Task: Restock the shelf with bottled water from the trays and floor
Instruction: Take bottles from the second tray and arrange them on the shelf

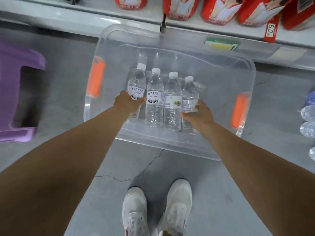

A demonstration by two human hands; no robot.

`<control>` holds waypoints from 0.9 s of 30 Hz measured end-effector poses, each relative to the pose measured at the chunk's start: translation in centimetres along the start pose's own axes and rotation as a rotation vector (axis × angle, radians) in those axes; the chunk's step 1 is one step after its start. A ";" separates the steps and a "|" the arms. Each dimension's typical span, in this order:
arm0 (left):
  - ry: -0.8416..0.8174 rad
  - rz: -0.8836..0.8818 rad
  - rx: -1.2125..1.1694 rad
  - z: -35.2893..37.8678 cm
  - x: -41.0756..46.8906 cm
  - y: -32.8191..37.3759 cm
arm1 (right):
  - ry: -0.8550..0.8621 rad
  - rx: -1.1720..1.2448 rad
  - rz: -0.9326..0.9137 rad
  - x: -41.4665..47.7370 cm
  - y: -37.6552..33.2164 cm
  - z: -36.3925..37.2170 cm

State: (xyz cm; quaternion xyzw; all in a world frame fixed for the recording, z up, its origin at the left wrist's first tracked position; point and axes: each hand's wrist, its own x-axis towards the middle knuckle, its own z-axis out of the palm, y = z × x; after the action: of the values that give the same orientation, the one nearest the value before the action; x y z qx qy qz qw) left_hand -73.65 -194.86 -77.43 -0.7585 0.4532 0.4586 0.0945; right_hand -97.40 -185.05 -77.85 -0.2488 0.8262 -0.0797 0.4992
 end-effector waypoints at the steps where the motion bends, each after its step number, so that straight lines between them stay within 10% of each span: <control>1: 0.005 -0.006 -0.018 0.3 0.5 -0.1 | -0.008 0.022 -0.001 0.5 0.6 -0.1; 14: 0.036 -0.041 0.030 -0.1 1.4 0.7 | 0.049 0.201 0.068 0.2 -0.2 -0.4; 27: 0.008 0.025 -0.372 -12.9 -17.6 5.9 | -0.277 0.702 0.095 -19.7 -7.5 -10.4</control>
State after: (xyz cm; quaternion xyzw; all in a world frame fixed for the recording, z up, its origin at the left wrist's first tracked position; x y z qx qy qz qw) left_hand -73.28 -194.87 -54.85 -0.7590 0.3704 0.5327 -0.0548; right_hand -96.49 -183.11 -54.43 -0.0323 0.6840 -0.3002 0.6641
